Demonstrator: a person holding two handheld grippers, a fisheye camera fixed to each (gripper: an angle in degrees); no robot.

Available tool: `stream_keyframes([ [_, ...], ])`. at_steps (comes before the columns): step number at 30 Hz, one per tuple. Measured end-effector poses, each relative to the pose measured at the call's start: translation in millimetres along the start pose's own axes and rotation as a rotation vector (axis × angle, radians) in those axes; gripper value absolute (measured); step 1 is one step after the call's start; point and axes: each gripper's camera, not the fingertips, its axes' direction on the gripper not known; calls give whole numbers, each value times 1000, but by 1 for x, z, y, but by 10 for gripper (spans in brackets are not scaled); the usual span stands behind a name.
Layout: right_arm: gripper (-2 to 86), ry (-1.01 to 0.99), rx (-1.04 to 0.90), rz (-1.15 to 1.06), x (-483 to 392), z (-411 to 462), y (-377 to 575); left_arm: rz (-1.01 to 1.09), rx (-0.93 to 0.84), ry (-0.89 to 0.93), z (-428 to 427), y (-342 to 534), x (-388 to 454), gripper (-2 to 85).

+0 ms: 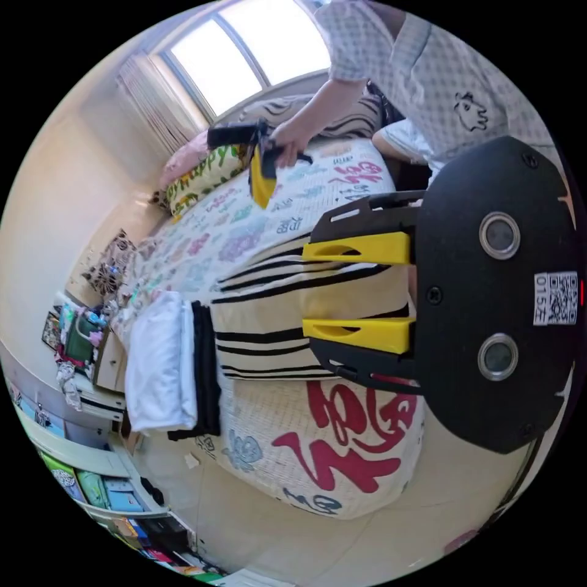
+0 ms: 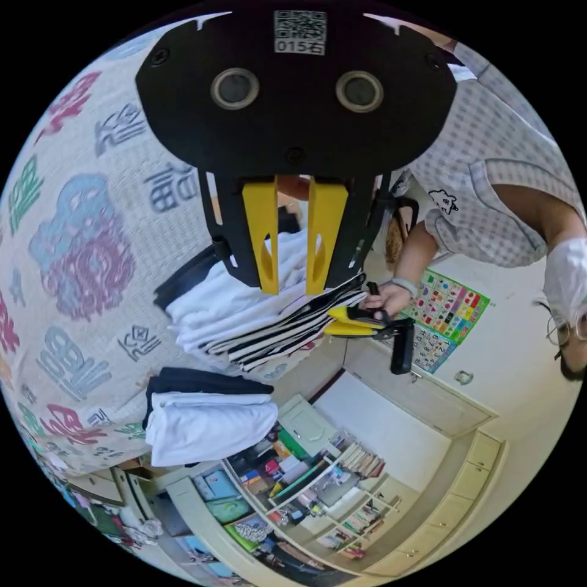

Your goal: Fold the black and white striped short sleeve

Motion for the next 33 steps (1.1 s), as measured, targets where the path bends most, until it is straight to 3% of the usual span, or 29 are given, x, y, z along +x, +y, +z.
stream_keyframes([
  [4, 76, 3, 126, 94, -65, -51, 74, -30, 30, -7, -11, 7, 2, 26],
  [8, 78, 102, 144, 134, -115, -98, 126, 12, 113, 28, -53, 15, 35, 5],
  [12, 95, 122, 244, 146, -164, -160, 160, 102, 340, 308, -127, 21, 89, -1],
  [16, 118, 58, 395, 132, -209, -229, 179, 217, 405, 542, -170, 14, 161, -2],
  [23, 136, 136, 607, 131, -272, -359, 240, 290, 341, 880, -166, 8, 261, -3],
  [28, 149, 327, 829, 229, -302, -489, 322, 313, 193, 1109, -113, 4, 306, -2],
  [33, 201, 536, 929, 82, -363, -588, 356, 383, 10, 1183, -46, 14, 312, -2],
])
